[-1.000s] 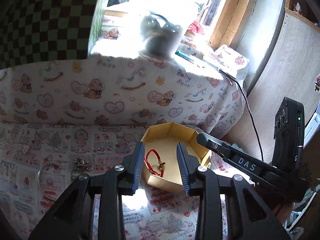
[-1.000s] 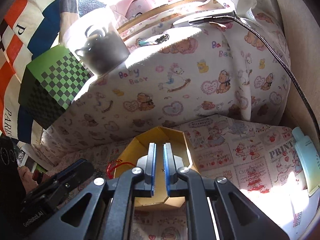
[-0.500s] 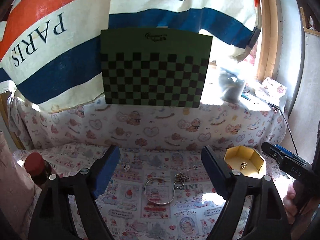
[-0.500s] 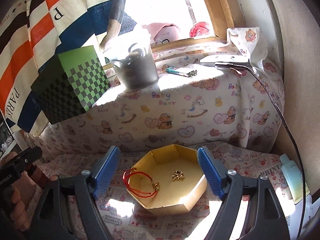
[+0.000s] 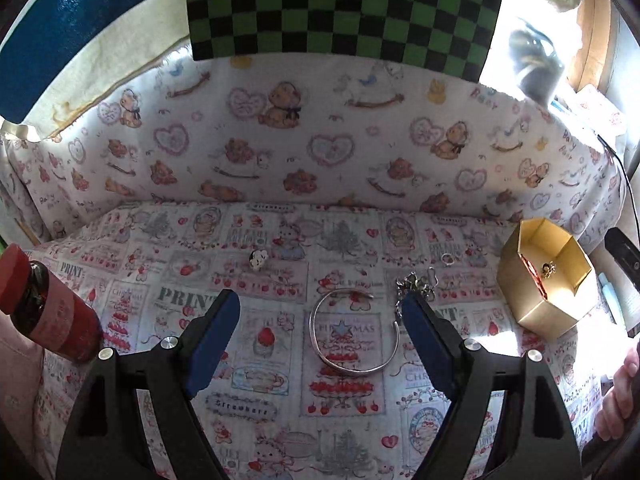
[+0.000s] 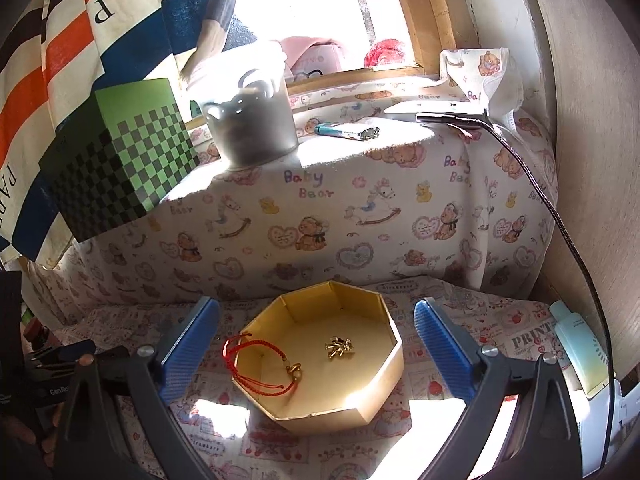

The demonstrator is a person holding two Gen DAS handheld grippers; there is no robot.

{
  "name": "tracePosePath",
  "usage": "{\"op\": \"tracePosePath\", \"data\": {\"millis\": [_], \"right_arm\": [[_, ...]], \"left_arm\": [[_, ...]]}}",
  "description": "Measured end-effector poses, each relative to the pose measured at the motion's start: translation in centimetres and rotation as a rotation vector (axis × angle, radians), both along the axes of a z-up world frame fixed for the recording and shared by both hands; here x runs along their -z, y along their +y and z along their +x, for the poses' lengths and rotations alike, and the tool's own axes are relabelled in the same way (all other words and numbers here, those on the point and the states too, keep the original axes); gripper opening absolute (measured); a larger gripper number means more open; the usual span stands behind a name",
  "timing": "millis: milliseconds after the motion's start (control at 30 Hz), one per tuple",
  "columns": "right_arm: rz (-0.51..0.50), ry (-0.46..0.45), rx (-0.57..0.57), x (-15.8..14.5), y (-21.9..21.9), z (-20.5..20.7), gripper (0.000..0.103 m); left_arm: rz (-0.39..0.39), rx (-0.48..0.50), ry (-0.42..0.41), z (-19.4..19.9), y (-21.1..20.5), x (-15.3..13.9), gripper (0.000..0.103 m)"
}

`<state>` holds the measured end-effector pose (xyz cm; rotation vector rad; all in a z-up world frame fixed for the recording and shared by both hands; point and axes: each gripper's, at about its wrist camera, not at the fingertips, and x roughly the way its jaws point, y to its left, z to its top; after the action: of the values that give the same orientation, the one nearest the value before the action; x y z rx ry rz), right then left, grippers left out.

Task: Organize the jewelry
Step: 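Move the left tool over the silver bangle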

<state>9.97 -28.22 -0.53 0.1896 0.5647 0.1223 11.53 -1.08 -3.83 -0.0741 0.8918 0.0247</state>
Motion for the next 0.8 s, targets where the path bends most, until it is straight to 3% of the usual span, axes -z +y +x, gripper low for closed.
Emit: {"op": "tracePosePath", "data": {"millis": [167,233,300,433,533,600,800], "right_arm": [[0.001,-0.007,0.013,-0.2,-0.2,-0.1,0.098],[0.007,-0.003,0.013,-0.2,-0.3,-0.1,0.097],[0.006,0.000,0.017,-0.2,-0.3,0.0,0.098],[0.005,0.005,0.022,-0.1,-0.3,0.0,0.098],[0.003,0.003,0.024,-0.1,-0.3,0.0,0.098],[0.001,0.000,0.026,-0.2,-0.3,0.0,0.098],[0.003,0.002,0.033,-0.3,-0.4,-0.1,0.098]], "left_arm": [[0.005,0.000,0.062,0.6,-0.1,1.1,0.069],[-0.017,-0.009,0.028,0.7,0.1,1.3,0.055],[-0.041,-0.018,0.000,1.0,0.1,1.5,0.048],[-0.001,-0.001,0.063,1.9,-0.5,3.0,0.031],[0.045,-0.021,0.056,2.0,-0.8,3.1,0.018],[0.033,-0.026,0.058,2.1,-0.8,3.1,0.007],[-0.053,-0.104,0.033,1.3,1.1,2.4,0.003]]}}
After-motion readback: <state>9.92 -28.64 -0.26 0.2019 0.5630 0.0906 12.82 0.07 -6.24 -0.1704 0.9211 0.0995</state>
